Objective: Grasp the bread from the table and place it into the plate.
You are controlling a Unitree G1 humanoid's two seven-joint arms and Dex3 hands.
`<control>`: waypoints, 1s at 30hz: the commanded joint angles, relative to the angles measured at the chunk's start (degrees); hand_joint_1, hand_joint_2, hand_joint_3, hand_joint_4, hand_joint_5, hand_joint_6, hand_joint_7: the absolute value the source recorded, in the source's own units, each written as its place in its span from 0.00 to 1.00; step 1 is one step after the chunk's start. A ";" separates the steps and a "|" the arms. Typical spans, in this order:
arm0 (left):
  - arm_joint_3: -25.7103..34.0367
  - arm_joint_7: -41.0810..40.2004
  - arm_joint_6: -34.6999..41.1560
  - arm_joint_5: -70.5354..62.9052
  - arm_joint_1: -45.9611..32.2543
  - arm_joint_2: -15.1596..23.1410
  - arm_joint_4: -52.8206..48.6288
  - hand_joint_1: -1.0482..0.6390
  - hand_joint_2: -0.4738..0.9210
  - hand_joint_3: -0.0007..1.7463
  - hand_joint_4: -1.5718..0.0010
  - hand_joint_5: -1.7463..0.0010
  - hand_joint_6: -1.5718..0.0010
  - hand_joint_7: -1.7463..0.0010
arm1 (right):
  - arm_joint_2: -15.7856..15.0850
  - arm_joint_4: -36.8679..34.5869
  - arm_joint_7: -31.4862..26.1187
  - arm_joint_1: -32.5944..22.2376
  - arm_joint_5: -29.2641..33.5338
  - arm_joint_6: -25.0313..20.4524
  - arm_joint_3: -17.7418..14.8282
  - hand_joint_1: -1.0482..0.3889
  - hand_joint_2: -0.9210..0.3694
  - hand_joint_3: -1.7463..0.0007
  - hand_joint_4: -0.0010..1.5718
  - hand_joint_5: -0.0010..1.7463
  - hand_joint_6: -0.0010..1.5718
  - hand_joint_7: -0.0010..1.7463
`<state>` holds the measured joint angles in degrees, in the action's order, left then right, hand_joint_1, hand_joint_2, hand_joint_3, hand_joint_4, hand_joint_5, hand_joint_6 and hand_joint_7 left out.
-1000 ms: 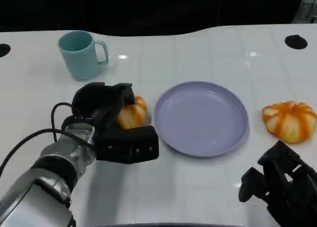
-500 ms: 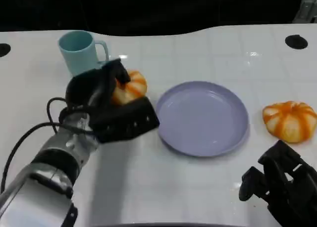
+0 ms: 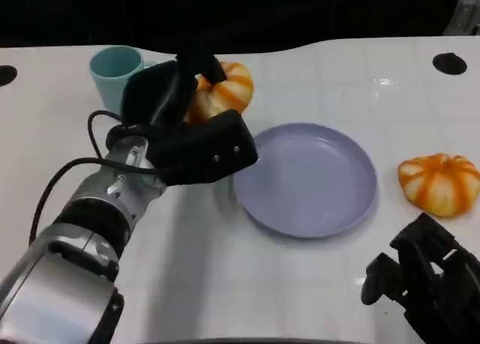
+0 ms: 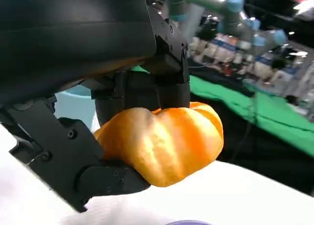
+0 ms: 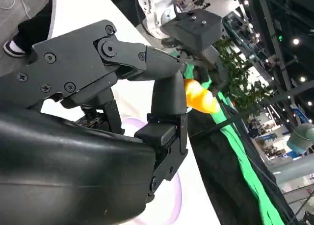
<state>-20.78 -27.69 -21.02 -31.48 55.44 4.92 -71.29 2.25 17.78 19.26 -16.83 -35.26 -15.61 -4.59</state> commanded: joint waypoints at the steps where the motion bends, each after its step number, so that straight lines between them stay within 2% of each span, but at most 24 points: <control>1: -2.07 3.04 -3.90 -1.50 3.23 0.01 0.96 0.55 0.63 0.73 0.37 0.00 0.51 0.00 | -0.60 0.32 -0.18 -0.36 -0.30 -0.20 -0.27 0.36 0.17 0.63 0.43 1.00 0.33 0.92; 2: -3.05 5.65 -5.30 -1.99 3.88 -0.24 1.12 0.55 0.62 0.72 0.38 0.00 0.53 0.00 | -0.60 0.44 -0.16 -0.46 -0.32 -0.23 -0.22 0.36 0.17 0.63 0.43 1.00 0.33 0.92; 4: -4.05 8.55 -6.98 -2.45 4.54 -0.66 1.16 0.54 0.63 0.70 0.39 0.00 0.53 0.06 | -0.66 0.51 0.03 -0.61 -0.21 0.00 -0.13 0.36 0.17 0.63 0.43 1.00 0.33 0.92; 8: -4.47 9.29 -7.95 -2.45 4.76 -0.92 1.00 0.55 0.62 0.69 0.40 0.00 0.54 0.10 | -0.78 0.46 0.22 -0.69 -0.05 0.37 0.00 0.37 0.16 0.63 0.43 1.00 0.33 0.92; 12: -4.32 11.55 -10.22 -1.71 4.90 -2.46 0.57 0.56 0.58 0.74 0.38 0.00 0.49 0.01 | -0.99 0.28 0.79 -0.67 -0.17 0.49 0.04 0.37 0.16 0.62 0.43 1.00 0.33 0.92; 16: -4.73 13.16 -10.92 -1.96 4.89 -3.19 0.25 0.56 0.58 0.75 0.38 0.00 0.48 0.00 | -0.91 0.30 0.82 -0.72 -0.08 0.58 0.13 0.37 0.16 0.63 0.43 1.00 0.33 0.92; 18: -5.41 15.03 -11.59 -2.22 4.85 -4.09 -0.02 0.54 0.65 0.71 0.40 0.00 0.50 0.00 | -0.82 0.35 0.81 -0.77 0.00 0.69 0.26 0.37 0.16 0.63 0.43 1.00 0.33 0.92; 26: -7.48 15.86 -10.88 -4.05 5.02 -5.11 -0.33 0.54 0.70 0.66 0.41 0.00 0.51 0.00 | -0.84 0.63 0.69 -0.93 0.56 1.01 0.65 0.36 0.15 0.63 0.43 1.00 0.33 0.92; 30: -10.00 16.12 -9.15 -6.13 4.72 -7.51 -1.38 0.52 0.75 0.61 0.42 0.00 0.52 0.00 | -0.62 1.38 0.01 -1.33 0.40 0.39 0.89 0.37 0.15 0.64 0.42 1.00 0.33 0.91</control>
<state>-29.36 -12.06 -31.16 -36.20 59.46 -1.42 -71.74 2.13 18.12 19.61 -17.76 -34.94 -15.36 -3.71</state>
